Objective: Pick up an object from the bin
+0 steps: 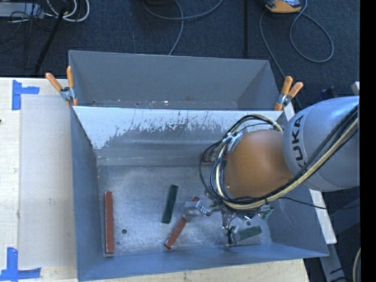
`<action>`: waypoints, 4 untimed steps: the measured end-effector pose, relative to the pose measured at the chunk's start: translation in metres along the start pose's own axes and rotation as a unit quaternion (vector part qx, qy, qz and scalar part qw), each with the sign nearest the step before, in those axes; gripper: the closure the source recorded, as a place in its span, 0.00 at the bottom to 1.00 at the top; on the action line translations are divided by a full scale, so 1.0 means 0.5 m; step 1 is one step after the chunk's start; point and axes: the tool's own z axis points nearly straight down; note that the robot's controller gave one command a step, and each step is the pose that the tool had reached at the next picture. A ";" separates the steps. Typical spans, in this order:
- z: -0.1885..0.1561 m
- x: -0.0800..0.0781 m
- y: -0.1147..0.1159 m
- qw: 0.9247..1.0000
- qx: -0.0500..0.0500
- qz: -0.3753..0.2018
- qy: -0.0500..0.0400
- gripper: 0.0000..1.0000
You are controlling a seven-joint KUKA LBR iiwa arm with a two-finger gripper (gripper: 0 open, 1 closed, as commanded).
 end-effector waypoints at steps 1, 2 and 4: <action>-0.124 -0.008 -0.047 0.968 0.001 -0.249 0.000 0.00; -0.116 -0.091 0.090 0.886 -0.002 -0.463 0.001 0.00; -0.104 -0.087 -0.076 0.846 0.000 -0.533 0.000 0.00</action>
Offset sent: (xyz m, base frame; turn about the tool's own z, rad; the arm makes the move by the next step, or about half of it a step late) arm 0.0202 -0.0119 0.0616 -0.5046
